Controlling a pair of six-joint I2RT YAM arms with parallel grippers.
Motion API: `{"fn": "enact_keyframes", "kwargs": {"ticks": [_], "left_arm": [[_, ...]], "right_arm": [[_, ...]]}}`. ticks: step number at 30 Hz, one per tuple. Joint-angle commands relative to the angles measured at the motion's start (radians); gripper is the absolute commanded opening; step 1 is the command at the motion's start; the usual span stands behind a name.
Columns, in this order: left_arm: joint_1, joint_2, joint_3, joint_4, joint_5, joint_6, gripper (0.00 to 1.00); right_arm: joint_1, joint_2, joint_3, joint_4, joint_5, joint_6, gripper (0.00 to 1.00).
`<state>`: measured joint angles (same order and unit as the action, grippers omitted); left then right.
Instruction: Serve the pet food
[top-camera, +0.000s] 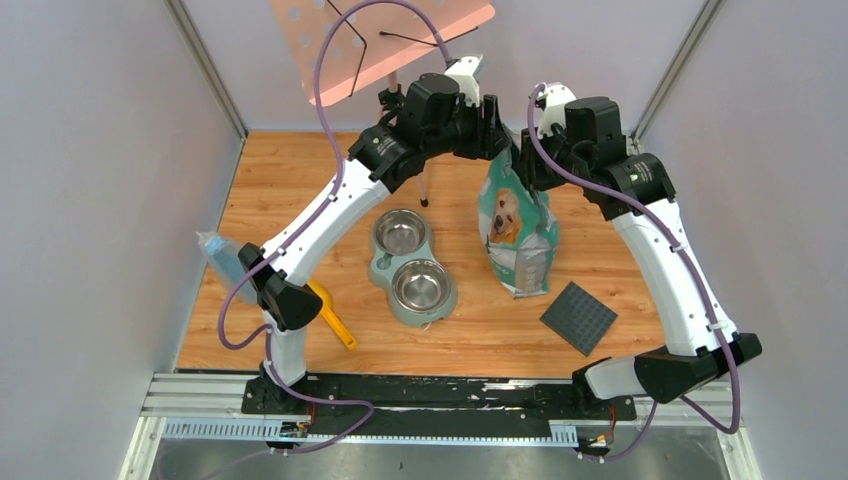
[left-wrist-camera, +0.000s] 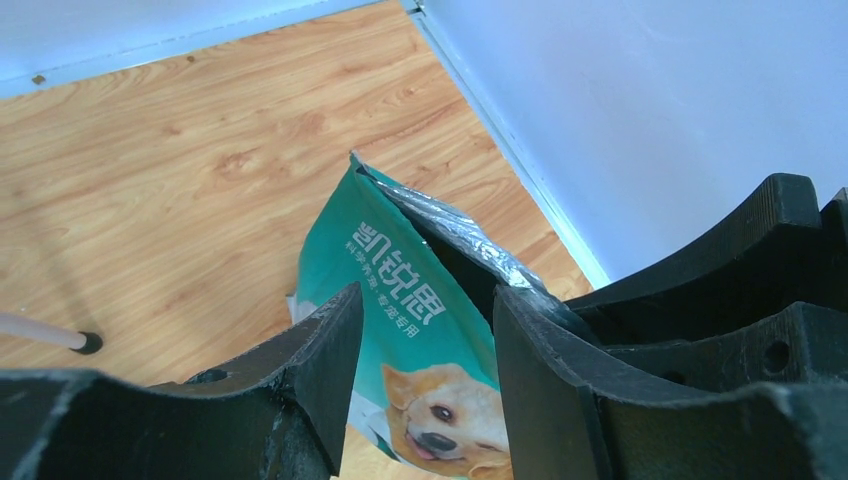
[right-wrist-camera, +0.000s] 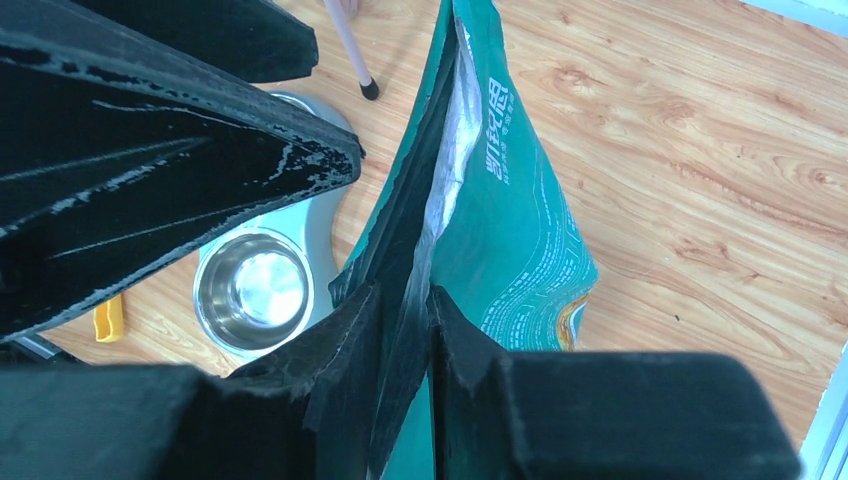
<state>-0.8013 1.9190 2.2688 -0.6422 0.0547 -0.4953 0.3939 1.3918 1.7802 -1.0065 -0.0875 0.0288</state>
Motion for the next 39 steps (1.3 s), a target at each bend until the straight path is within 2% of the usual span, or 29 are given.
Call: {"fn": "enact_keyframes", "kwargs": {"ticks": [1,13,18,20,22,23,25,26,27,36,39], "left_arm": [[-0.019,-0.005,-0.007,0.02,-0.039,0.01,0.57],[-0.038,0.05,0.008,-0.013,-0.064,0.031,0.54],[-0.044,0.077,0.027,-0.068,-0.143,0.021,0.52],[-0.042,0.089,0.036,-0.087,-0.174,0.02,0.46],[-0.042,0.091,0.044,-0.1,-0.19,0.025,0.31],[-0.04,0.084,0.045,-0.103,-0.194,0.028,0.19],[-0.029,0.061,0.044,-0.108,-0.19,0.036,0.04],[-0.025,0.04,0.043,-0.11,-0.187,0.041,0.02],[-0.014,0.028,0.039,-0.11,-0.178,0.045,0.0],[0.064,-0.071,0.005,-0.107,-0.141,0.085,0.0],[0.07,-0.08,0.009,-0.068,-0.024,0.154,0.0]], "right_arm": [[0.014,0.004,0.003,0.047,-0.001,0.025,0.23],[0.038,0.006,-0.015,0.065,0.051,0.011,0.23],[0.08,0.033,0.0,0.081,0.199,-0.035,0.24],[0.088,0.042,0.001,0.078,0.24,-0.035,0.24],[0.09,0.044,-0.001,0.064,0.266,-0.041,0.23],[0.09,0.044,-0.004,0.061,0.289,-0.048,0.21],[0.09,0.039,0.0,0.059,0.357,-0.077,0.14],[0.089,0.044,0.014,0.057,0.402,-0.093,0.06],[0.085,0.052,0.032,0.054,0.446,-0.11,0.01],[-0.06,0.133,0.264,0.055,0.509,-0.149,0.0],[-0.072,0.15,0.322,0.06,0.49,-0.159,0.0]]}}
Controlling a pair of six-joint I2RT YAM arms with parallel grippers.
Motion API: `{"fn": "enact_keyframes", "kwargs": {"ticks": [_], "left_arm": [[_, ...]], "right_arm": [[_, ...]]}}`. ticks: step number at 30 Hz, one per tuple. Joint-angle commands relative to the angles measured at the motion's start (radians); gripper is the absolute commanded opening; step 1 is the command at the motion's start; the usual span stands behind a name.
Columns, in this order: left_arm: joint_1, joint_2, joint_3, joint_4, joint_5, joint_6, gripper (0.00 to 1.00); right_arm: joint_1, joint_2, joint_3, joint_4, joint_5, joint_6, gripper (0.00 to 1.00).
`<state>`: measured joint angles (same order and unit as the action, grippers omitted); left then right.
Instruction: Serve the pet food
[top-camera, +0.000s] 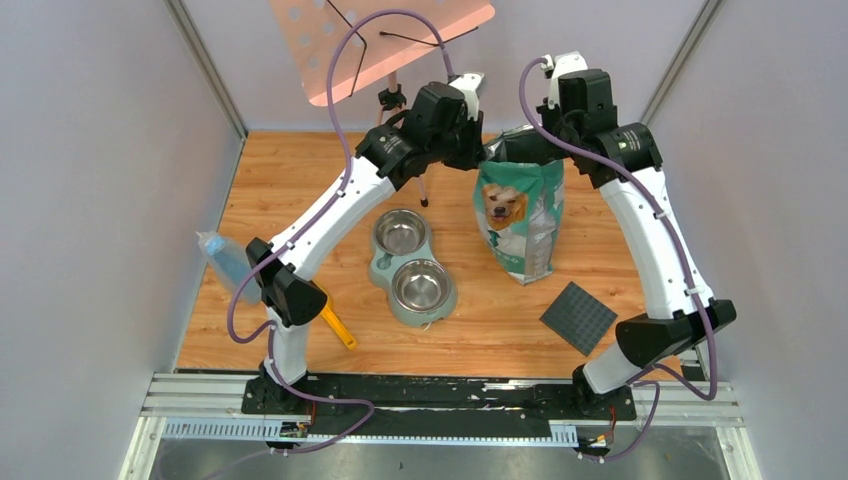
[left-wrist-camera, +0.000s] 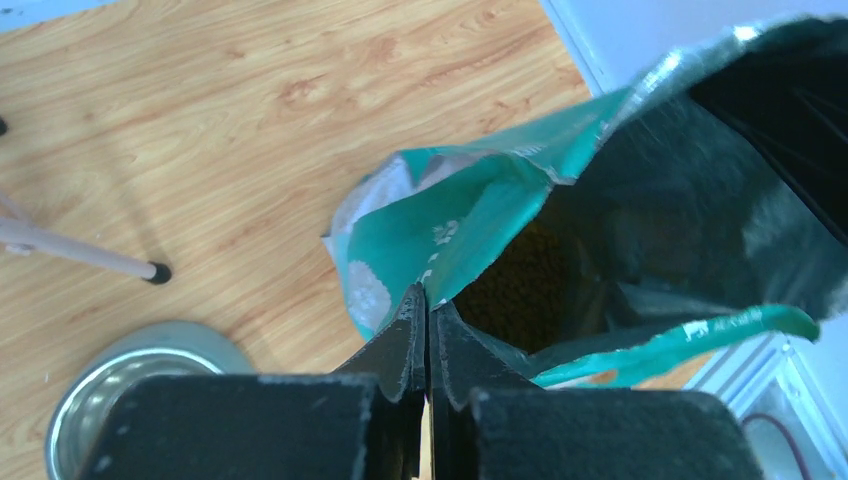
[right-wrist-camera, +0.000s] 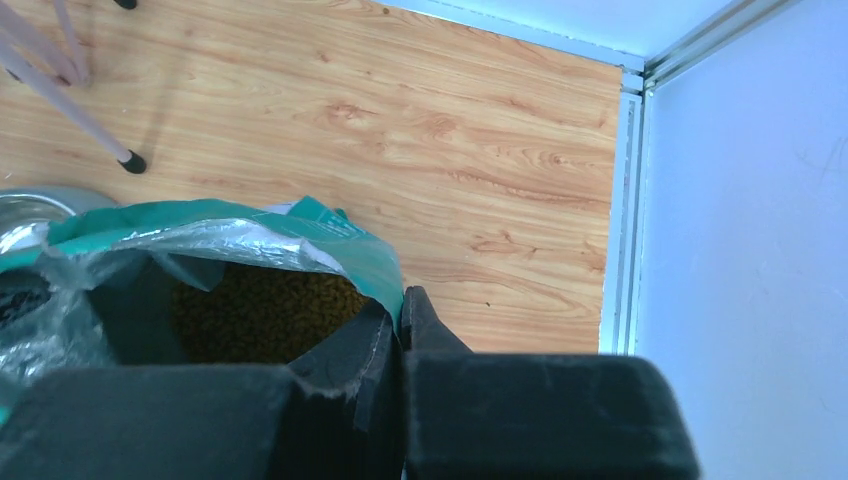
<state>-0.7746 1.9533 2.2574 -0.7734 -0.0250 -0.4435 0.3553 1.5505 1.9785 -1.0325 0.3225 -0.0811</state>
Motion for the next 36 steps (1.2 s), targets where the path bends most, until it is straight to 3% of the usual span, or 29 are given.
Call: {"fn": "enact_keyframes", "kwargs": {"ticks": [1,5,11,12,14,16,20,24,25,26,27,29,36], "left_arm": [[0.043,-0.116,0.034,0.076,0.122,0.112,0.0],[0.04,-0.097,0.114,0.168,0.303,0.126,0.0],[0.035,-0.088,0.079,0.192,0.335,0.075,0.03],[0.035,-0.093,0.069,0.191,0.327,0.056,0.23],[0.033,-0.103,0.043,0.198,0.318,0.033,0.46],[0.022,-0.112,0.036,0.215,0.334,0.066,0.6],[0.004,-0.159,0.022,0.259,0.375,0.308,0.73],[0.009,-0.372,-0.382,0.479,0.544,0.865,0.82],[0.01,-0.451,-0.447,0.534,0.582,1.086,0.84],[0.01,-0.48,-0.544,0.539,0.667,1.197,0.86],[0.011,-0.517,-0.569,0.488,0.702,1.407,0.87],[0.004,-0.511,-0.554,0.323,0.777,1.628,0.88],[-0.041,-0.351,-0.333,0.128,0.818,1.683,0.87]], "right_arm": [[-0.031,-0.011,0.136,0.087,0.057,-0.052,0.0],[-0.027,-0.026,0.147,0.099,-0.03,-0.048,0.0],[0.024,-0.101,0.0,0.067,-0.219,-0.017,0.0],[0.032,-0.104,-0.01,0.06,-0.234,-0.014,0.0],[0.038,-0.108,-0.027,0.057,-0.236,0.0,0.0],[0.039,-0.103,-0.024,0.058,-0.238,0.002,0.0],[0.039,-0.081,0.007,0.056,-0.241,0.006,0.0],[0.039,-0.072,0.027,0.049,-0.282,-0.004,0.0],[0.04,-0.074,0.027,0.045,-0.3,-0.014,0.0],[0.039,-0.077,0.025,0.043,-0.323,-0.029,0.0],[0.039,-0.08,0.02,0.043,-0.348,-0.036,0.0],[0.039,-0.081,0.013,0.043,-0.37,-0.036,0.0],[0.038,-0.08,0.022,0.041,-0.429,-0.033,0.0]]}}
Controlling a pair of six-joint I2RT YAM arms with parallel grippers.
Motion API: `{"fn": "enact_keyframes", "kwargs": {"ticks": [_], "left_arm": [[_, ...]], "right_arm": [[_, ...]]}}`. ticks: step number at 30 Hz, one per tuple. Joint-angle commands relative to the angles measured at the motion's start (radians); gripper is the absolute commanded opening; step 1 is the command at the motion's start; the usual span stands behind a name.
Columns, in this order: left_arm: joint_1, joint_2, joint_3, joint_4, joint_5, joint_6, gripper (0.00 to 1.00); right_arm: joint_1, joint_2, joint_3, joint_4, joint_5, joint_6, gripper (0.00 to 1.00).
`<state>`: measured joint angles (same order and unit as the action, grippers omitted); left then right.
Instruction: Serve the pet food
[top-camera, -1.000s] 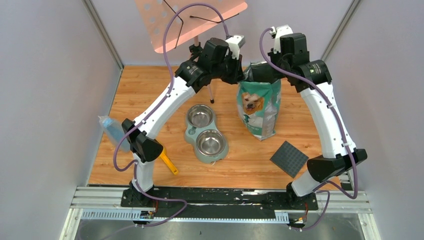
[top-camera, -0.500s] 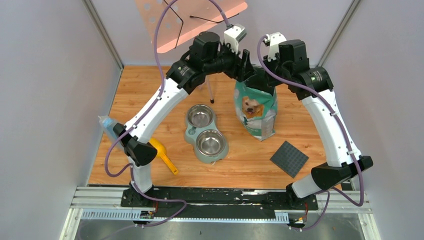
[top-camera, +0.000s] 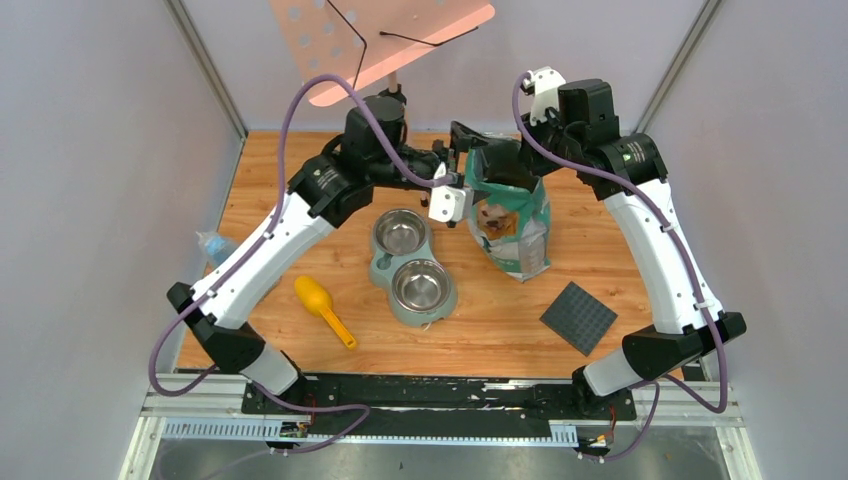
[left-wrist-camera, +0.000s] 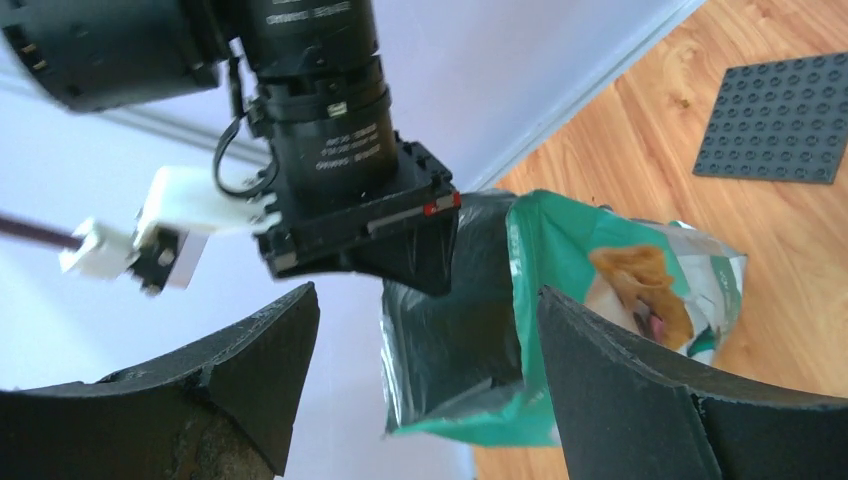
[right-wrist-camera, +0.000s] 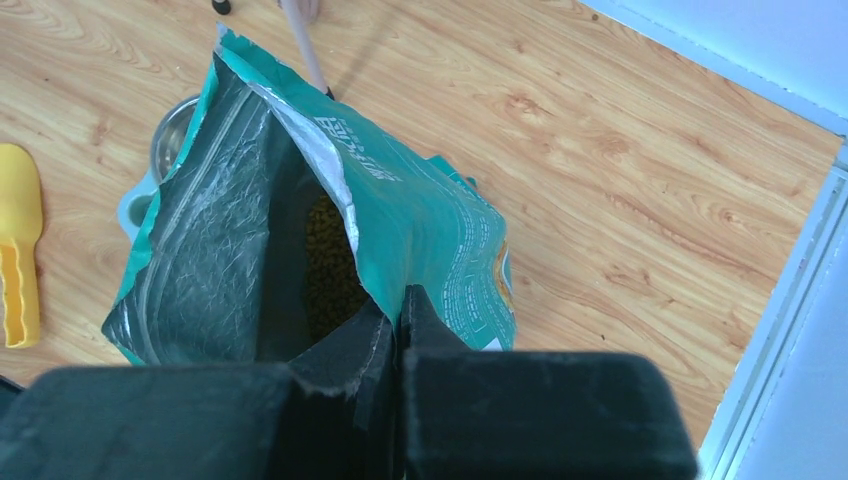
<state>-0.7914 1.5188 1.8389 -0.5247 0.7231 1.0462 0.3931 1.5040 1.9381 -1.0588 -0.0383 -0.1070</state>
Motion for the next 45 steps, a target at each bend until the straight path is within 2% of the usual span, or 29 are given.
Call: {"fn": "enact_keyframes", "kwargs": {"ticks": [1,4,10,13,18,19,21,22,24,26,30,35,39,40,41,42,43,45], "left_arm": [[-0.033,0.112,0.104,-0.146,0.072,0.201,0.86],[-0.047,0.179,0.201,-0.267,0.066,0.199,0.86],[-0.048,0.246,0.226,-0.29,0.032,0.067,0.83],[-0.049,0.251,0.24,-0.32,0.025,0.042,0.72],[-0.048,0.28,0.303,-0.516,-0.001,0.117,0.59],[-0.048,0.282,0.33,-0.56,0.01,0.122,0.55],[-0.048,0.287,0.355,-0.593,0.03,0.117,0.35],[-0.048,0.284,0.358,-0.595,0.034,0.118,0.19],[-0.048,0.279,0.359,-0.578,0.033,0.108,0.02],[-0.048,0.274,0.361,-0.526,0.03,0.075,0.0],[-0.048,0.27,0.372,-0.419,0.014,0.008,0.0],[-0.048,0.258,0.4,-0.48,0.013,0.026,0.0],[-0.047,0.204,0.381,-0.468,0.023,-0.037,0.01],[-0.048,0.186,0.334,-0.39,0.003,-0.119,0.07],[-0.047,0.136,0.297,-0.34,-0.015,-0.172,0.32],[-0.048,0.105,0.214,-0.227,-0.065,-0.285,0.43],[-0.048,0.03,0.161,-0.177,-0.093,-0.332,0.61],[-0.048,-0.1,-0.011,-0.054,-0.184,-0.45,0.76]], "right_arm": [[0.001,-0.035,0.062,0.068,-0.073,-0.01,0.0],[0.001,-0.04,0.06,0.063,-0.099,-0.02,0.0],[0.003,-0.053,0.052,0.059,-0.161,-0.021,0.0],[0.003,-0.058,0.053,0.06,-0.163,-0.039,0.0],[0.003,-0.068,0.055,0.063,-0.164,-0.108,0.0],[0.003,-0.067,0.056,0.066,-0.151,-0.12,0.0],[0.003,-0.065,0.059,0.066,-0.13,-0.144,0.0],[0.003,-0.063,0.064,0.067,-0.123,-0.156,0.0],[0.003,-0.055,0.081,0.069,-0.109,-0.177,0.0],[0.003,-0.034,0.107,0.071,-0.073,-0.2,0.0],[0.003,-0.001,0.173,0.071,-0.029,-0.228,0.0],[0.003,0.001,0.165,0.075,0.009,-0.215,0.0],[0.003,-0.011,0.142,0.077,-0.053,-0.175,0.0],[0.004,-0.009,0.141,0.074,-0.061,-0.163,0.0],[0.006,-0.007,0.139,0.074,-0.066,-0.152,0.0],[0.006,-0.005,0.139,0.073,-0.073,-0.143,0.0],[0.007,-0.006,0.136,0.073,-0.081,-0.133,0.0],[0.007,-0.012,0.123,0.074,-0.094,-0.127,0.0]]}}
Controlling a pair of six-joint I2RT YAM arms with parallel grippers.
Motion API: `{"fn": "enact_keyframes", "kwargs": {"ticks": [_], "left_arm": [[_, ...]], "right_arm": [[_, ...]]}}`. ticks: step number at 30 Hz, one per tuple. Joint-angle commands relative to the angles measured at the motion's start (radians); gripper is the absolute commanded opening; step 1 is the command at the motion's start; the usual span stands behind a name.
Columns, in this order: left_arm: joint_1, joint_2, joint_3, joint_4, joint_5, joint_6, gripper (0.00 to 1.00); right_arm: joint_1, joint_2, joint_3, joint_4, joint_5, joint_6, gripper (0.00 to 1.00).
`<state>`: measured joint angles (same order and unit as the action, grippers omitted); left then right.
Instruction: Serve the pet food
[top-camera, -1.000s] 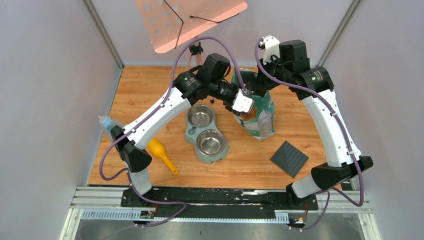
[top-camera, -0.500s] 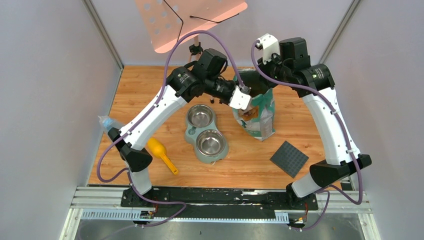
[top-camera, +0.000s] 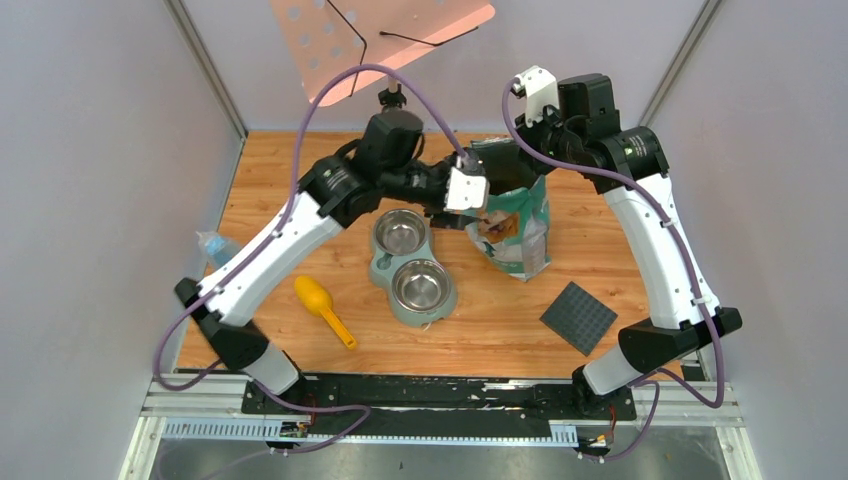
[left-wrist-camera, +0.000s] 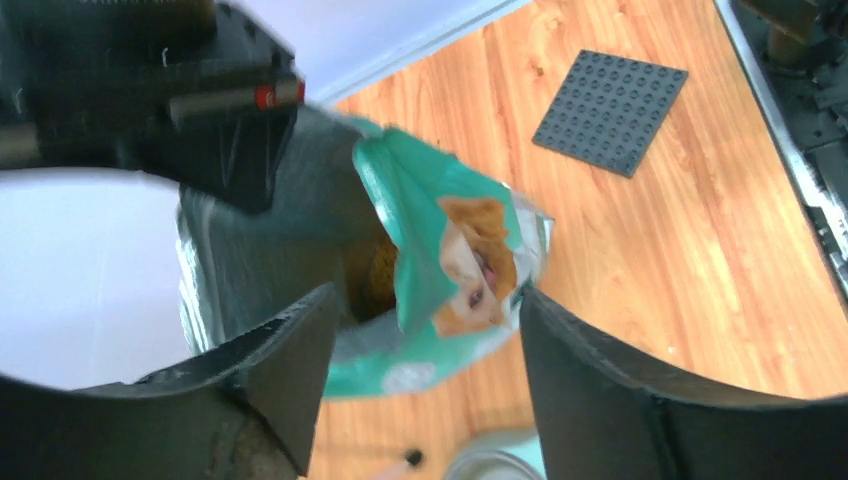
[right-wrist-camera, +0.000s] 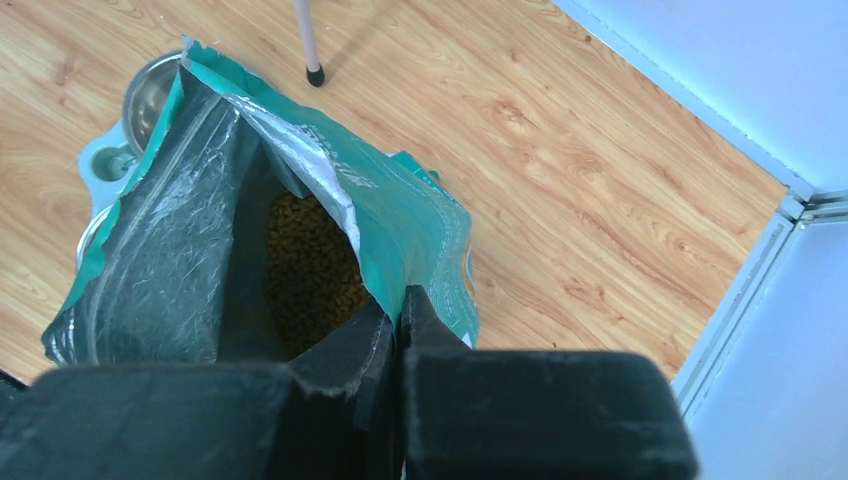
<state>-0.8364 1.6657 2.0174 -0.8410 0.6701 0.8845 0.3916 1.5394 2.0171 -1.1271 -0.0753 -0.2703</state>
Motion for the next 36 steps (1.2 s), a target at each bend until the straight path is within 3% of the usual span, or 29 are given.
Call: {"fn": "enact_keyframes", "kwargs": {"ticks": [1,4,6,13,15,20,23,27,29,32,36], "left_arm": [[-0.003,-0.295,-0.311,0.305,-0.203,-0.354,0.79],[-0.003,-0.502,-0.552,0.27,-0.344,-0.424,0.81],[-0.003,-0.614,-0.669,0.162,-0.422,-0.402,0.81],[-0.003,-0.888,-0.935,-0.32,-0.417,-0.021,0.85],[-0.003,-0.886,-0.973,-0.373,-0.466,-0.004,0.85],[-0.003,-0.769,-1.028,-0.415,-0.635,-0.136,0.84],[-0.003,-0.702,-1.036,-0.468,-0.603,-0.093,0.82],[-0.003,-0.749,-1.09,-0.416,-0.592,-0.015,0.83],[-0.003,-0.769,-1.104,-0.401,-0.584,0.013,0.84],[-0.003,-0.774,-1.111,-0.403,-0.569,0.013,0.84],[-0.003,-0.771,-1.12,-0.402,-0.567,-0.015,0.83]], "right_arm": [[0.007,-0.05,0.037,0.142,-0.059,0.037,0.0],[0.007,-0.054,0.023,0.142,-0.057,0.036,0.0],[0.007,-0.049,0.024,0.144,-0.059,0.037,0.0],[0.007,-0.055,0.015,0.143,-0.057,0.048,0.0],[0.006,-0.065,0.008,0.143,-0.038,0.043,0.0],[-0.01,-0.076,-0.002,0.16,0.024,0.023,0.0],[-0.043,-0.06,0.01,0.178,0.067,0.045,0.0],[-0.129,-0.034,0.03,0.181,0.027,0.069,0.0],[-0.132,-0.042,0.036,0.18,-0.023,0.053,0.09],[-0.128,-0.064,0.042,0.176,-0.103,0.056,0.32],[-0.122,-0.087,0.031,0.169,-0.141,0.068,0.44]]}}
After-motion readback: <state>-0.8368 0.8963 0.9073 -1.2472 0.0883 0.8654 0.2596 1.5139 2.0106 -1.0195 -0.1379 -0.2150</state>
